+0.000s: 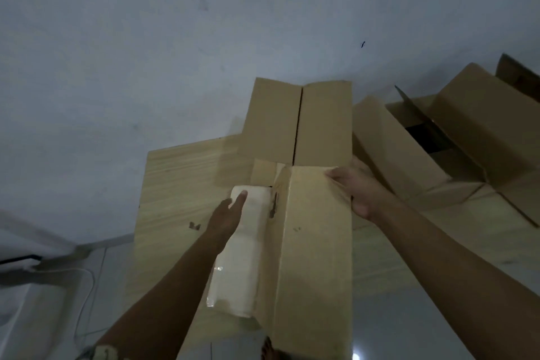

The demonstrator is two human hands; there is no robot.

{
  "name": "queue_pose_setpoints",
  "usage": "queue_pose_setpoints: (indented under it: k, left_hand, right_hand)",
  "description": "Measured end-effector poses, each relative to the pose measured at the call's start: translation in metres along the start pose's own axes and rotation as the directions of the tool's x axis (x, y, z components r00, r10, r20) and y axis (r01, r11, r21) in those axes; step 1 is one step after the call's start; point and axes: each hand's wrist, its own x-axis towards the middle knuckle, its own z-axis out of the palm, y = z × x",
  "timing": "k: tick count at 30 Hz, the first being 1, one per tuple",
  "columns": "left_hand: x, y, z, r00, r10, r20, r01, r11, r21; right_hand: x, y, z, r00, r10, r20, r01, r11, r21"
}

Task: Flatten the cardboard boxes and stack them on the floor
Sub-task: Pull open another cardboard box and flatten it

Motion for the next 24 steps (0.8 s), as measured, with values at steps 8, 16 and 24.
queue_pose_setpoints:
  k: [8, 16, 24]
  left_hand:
    - [-0.002, -0.039, 0.031, 0.950, -0.194, 0.243, 0.271, 0.899, -0.343]
    - [-0.007, -0.041, -0.024, 0.933, 0.014, -0.359, -0.065, 0.989, -0.130]
    - [-0.006, -0.052, -0.076, 0.890, 0.094, -0.447, -0.144, 0.987, -0.078]
  right_hand:
    - [-0.008, -0.029, -0.021, 0.962, -0.001, 0.275, -0.050, 0.983, 0.176]
    - [0.014, -0.034, -0.019, 0.991, -0.024, 0.128, 0.022, 0.999, 0.023]
    - [0.060, 0.016, -0.003, 0.978, -0.193, -0.079, 0.132, 0.869, -0.477]
